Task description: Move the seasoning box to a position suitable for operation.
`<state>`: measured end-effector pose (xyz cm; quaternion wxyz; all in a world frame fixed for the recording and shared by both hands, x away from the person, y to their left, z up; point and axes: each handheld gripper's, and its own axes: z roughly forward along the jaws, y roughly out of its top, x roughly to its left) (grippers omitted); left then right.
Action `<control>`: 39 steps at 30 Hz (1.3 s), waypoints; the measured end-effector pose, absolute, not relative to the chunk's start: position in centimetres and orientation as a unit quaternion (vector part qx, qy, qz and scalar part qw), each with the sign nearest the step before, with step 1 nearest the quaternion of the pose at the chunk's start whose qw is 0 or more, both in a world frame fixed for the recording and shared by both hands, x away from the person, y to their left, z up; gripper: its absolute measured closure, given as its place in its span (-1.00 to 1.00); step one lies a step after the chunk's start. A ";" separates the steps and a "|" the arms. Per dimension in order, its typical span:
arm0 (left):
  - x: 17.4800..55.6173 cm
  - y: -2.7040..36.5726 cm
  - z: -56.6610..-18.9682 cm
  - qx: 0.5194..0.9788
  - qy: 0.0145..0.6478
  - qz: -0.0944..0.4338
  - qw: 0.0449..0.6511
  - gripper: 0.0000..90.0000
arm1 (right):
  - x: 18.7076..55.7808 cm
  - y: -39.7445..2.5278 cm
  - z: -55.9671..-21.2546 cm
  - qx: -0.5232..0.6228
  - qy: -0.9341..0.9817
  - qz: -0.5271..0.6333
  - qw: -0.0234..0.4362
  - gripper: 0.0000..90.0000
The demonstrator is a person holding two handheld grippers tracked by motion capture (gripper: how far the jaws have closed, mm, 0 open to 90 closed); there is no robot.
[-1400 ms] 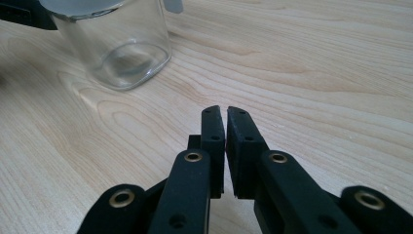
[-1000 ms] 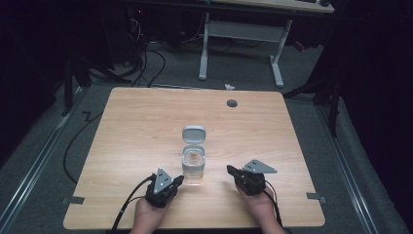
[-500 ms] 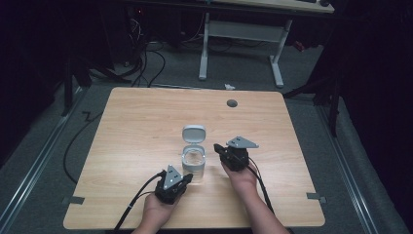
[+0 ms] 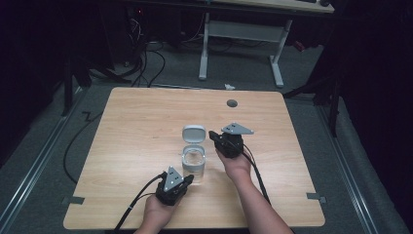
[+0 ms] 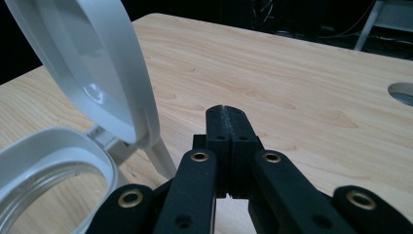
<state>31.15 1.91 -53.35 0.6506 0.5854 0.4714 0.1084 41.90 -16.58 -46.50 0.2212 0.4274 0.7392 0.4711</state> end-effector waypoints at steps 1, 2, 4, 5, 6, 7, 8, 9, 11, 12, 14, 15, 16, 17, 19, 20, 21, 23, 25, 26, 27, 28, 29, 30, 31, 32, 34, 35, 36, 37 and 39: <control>31.2 1.9 -53.3 0.584 0.473 0.106 0.651 0.99 | 42.0 -16.4 -46.4 0.428 0.739 0.472 0.220 1.00; 31.2 2.0 -53.3 0.585 0.474 0.106 0.650 0.99 | 42.1 -16.3 -46.2 0.425 0.741 0.472 0.220 1.00; 31.3 2.0 -53.3 0.583 0.475 0.104 0.651 0.99 | 42.2 -16.0 -46.0 0.421 0.742 0.472 0.221 1.00; 31.2 2.0 -53.3 0.584 0.474 0.104 0.651 0.99 | 42.2 -15.8 -45.8 0.418 0.743 0.473 0.222 1.00; 31.2 2.0 -53.3 0.584 0.474 0.104 0.651 0.99 | 42.2 -15.7 -45.7 0.417 0.743 0.474 0.222 1.00; 31.2 2.0 -53.3 0.583 0.475 0.104 0.651 0.99 | 42.2 -15.6 -45.6 0.414 0.743 0.475 0.223 1.00; 31.2 2.0 -53.3 0.582 0.475 0.103 0.651 0.99 | 42.2 -15.5 -45.4 0.413 0.742 0.478 0.223 1.00; 31.2 2.0 -53.3 0.582 0.476 0.101 0.651 0.98 | 42.2 -15.5 -45.3 0.411 0.742 0.480 0.224 1.00; 31.3 2.1 -53.3 0.584 0.476 0.100 0.650 0.98 | 42.0 -15.5 -45.1 0.407 0.743 0.481 0.226 1.00; 31.3 2.1 -53.3 0.584 0.476 0.100 0.650 0.98 | 42.0 -15.5 -44.9 0.409 0.741 0.482 0.225 1.00; 31.3 2.0 -53.3 0.585 0.476 0.101 0.649 0.99 | 42.0 -15.6 -44.6 0.406 0.742 0.483 0.227 1.00; 31.3 2.0 -53.3 0.584 0.475 0.101 0.650 0.99 | 42.0 -15.5 -44.4 0.403 0.742 0.484 0.229 1.00; 31.2 2.0 -53.3 0.584 0.475 0.100 0.650 0.99 | 42.0 -15.5 -44.3 0.401 0.742 0.486 0.228 1.00; 31.2 2.0 -53.3 0.584 0.475 0.100 0.650 0.99 | 42.0 -15.4 -44.1 0.399 0.743 0.486 0.229 1.00; 31.2 2.0 -53.3 0.584 0.475 0.101 0.650 0.99 | 41.8 -15.2 -43.9 0.396 0.744 0.488 0.229 1.00; 31.2 2.0 -53.3 0.584 0.475 0.101 0.650 0.99 | 41.8 -15.2 -43.8 0.396 0.745 0.487 0.228 1.00; 31.2 2.0 -53.3 0.584 0.476 0.101 0.650 0.98 | 41.7 -15.2 -43.7 0.393 0.746 0.487 0.228 1.00; 31.2 2.0 -53.3 0.583 0.476 0.100 0.651 0.99 | 41.5 -15.2 -43.7 0.389 0.748 0.486 0.230 1.00; 31.2 2.0 -53.3 0.583 0.476 0.100 0.651 0.99 | 41.2 -15.2 -43.7 0.388 0.749 0.487 0.228 1.00; 31.2 2.1 -53.3 0.583 0.476 0.099 0.651 0.98 | 41.0 -15.2 -43.7 0.386 0.749 0.488 0.227 1.00; 31.2 2.1 -53.3 0.583 0.476 0.099 0.651 0.99 | 40.8 -15.2 -43.7 0.383 0.751 0.487 0.228 1.00; 31.2 2.1 -53.3 0.583 0.476 0.099 0.651 0.98 | 40.6 -15.2 -43.7 0.381 0.752 0.487 0.228 1.00; 31.2 2.1 -53.3 0.582 0.476 0.100 0.651 0.98 | 40.3 -15.2 -43.7 0.380 0.752 0.488 0.226 1.00; 31.2 2.1 -53.3 0.582 0.476 0.100 0.652 0.98 | 40.1 -15.2 -43.7 0.379 0.752 0.489 0.227 1.00; 31.2 2.1 -53.3 0.582 0.477 0.099 0.651 0.98 | 39.9 -15.3 -43.7 0.377 0.752 0.491 0.225 1.00; 31.2 2.1 -53.3 0.582 0.477 0.099 0.651 0.98 | 39.7 -15.3 -43.7 0.377 0.753 0.490 0.224 0.99; 31.3 2.1 -53.3 0.581 0.476 0.100 0.652 0.98 | 39.2 -15.4 -43.7 0.375 0.753 0.493 0.223 0.99; 31.3 2.1 -53.3 0.581 0.477 0.100 0.652 0.98 | 39.1 -15.4 -43.8 0.374 0.754 0.493 0.222 0.99; 31.3 2.1 -53.3 0.580 0.477 0.099 0.652 0.98 | 38.9 -15.4 -43.9 0.373 0.755 0.492 0.222 0.99; 31.3 2.1 -53.3 0.580 0.478 0.099 0.653 0.98 | 38.7 -15.4 -44.0 0.371 0.757 0.490 0.222 0.99; 31.3 2.1 -53.3 0.580 0.477 0.099 0.653 0.97 | 38.3 -15.4 -44.2 0.369 0.758 0.491 0.220 0.99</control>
